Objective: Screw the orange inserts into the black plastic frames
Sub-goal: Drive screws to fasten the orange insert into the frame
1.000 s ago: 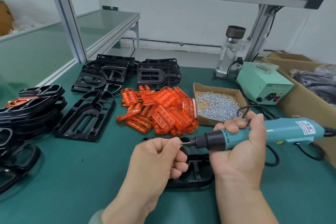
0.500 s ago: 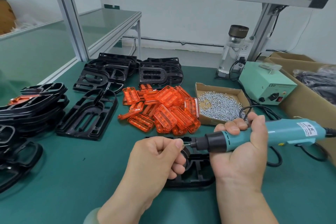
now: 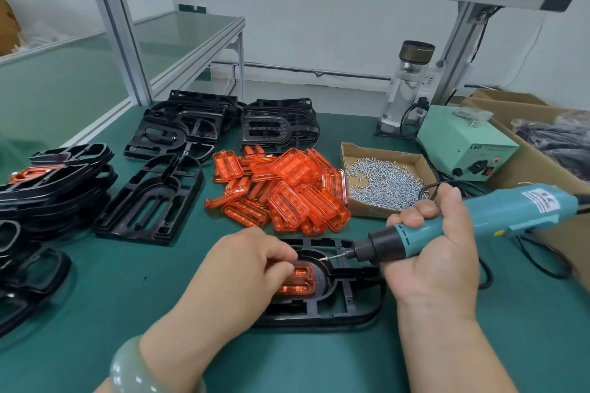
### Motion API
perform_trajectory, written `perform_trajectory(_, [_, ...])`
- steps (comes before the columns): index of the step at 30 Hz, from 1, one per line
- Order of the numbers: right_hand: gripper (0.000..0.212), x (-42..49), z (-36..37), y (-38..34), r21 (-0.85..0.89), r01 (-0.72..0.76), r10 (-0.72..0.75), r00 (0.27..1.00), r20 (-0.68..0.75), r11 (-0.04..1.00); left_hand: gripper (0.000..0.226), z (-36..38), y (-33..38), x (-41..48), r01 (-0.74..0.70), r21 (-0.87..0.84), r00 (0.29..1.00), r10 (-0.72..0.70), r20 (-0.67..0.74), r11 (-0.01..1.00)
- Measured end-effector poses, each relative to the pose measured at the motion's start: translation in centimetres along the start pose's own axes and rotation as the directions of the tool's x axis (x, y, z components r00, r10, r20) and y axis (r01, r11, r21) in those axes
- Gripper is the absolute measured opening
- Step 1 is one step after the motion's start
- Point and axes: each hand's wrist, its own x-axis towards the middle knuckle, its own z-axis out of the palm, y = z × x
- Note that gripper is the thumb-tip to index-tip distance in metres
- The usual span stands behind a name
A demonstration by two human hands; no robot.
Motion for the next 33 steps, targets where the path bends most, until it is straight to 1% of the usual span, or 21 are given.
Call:
perform_trajectory(1, [0.014,0.1,0.1,-0.2,-0.044,0.003,-0.004,1.000,-0.010,0.999,0.012,0.2,0.0,0.1,-0.035,0.076,0.999,0.033,0.033,0.997])
perform_trajectory(2, [0.014,-0.1,-0.5,-0.5,-0.079,0.008,-0.004,0.999,0.041,0.997,0.013,0.4,0.0,0.2,-0.065,0.136,0.996,0.056,0.063,0.989])
perform_trajectory(4, [0.015,0.2,-0.4,-0.2,-0.104,0.010,-0.006,0.999,0.037,0.995,0.015,0.5,0.1,0.5,-0.101,0.236,0.991,0.077,0.108,0.966])
perform_trajectory(5, [0.015,0.3,0.2,-0.2,-0.128,0.014,-0.011,1.000,0.027,0.992,0.015,0.6,0.1,0.7,-0.111,0.269,0.989,0.079,0.129,0.957])
perform_trajectory(8, [0.014,0.5,0.4,0.1,-0.188,0.027,-0.012,0.997,0.079,0.982,0.016,0.6,0.2,1.0,-0.129,0.315,0.981,0.075,0.178,0.940])
perform_trajectory(11, [0.011,0.4,1.1,0.1,-0.225,0.045,-0.018,0.993,0.120,0.973,0.016,0.7,0.1,1.1,-0.131,0.315,0.978,0.070,0.198,0.940])
perform_trajectory(14, [0.013,0.4,1.4,0.4,-0.245,0.050,-0.007,0.985,0.175,0.968,0.017,0.8,-0.1,1.0,-0.126,0.304,0.980,0.071,0.185,0.944])
perform_trajectory(20, [0.013,-0.1,2.2,1.1,-0.370,0.109,-0.001,0.959,0.282,0.923,0.023,1.0,-0.4,0.9,-0.117,0.271,0.984,0.075,0.160,0.956])
perform_trajectory(25, [0.011,-0.5,2.7,1.5,-0.397,0.152,0.007,0.928,0.371,0.905,0.023,1.3,-0.6,1.1,-0.141,0.289,0.982,0.098,0.159,0.947])
perform_trajectory(29, [0.008,-0.5,3.0,1.6,-0.411,0.176,0.013,0.909,0.417,0.895,0.022,1.4,-0.8,1.1,-0.152,0.296,0.982,0.111,0.151,0.943])
perform_trajectory(33, [0.016,-0.5,3.2,1.7,-0.434,0.161,0.043,0.905,0.423,0.886,0.022,1.4,-0.9,1.0,-0.159,0.289,0.983,0.123,0.139,0.944])
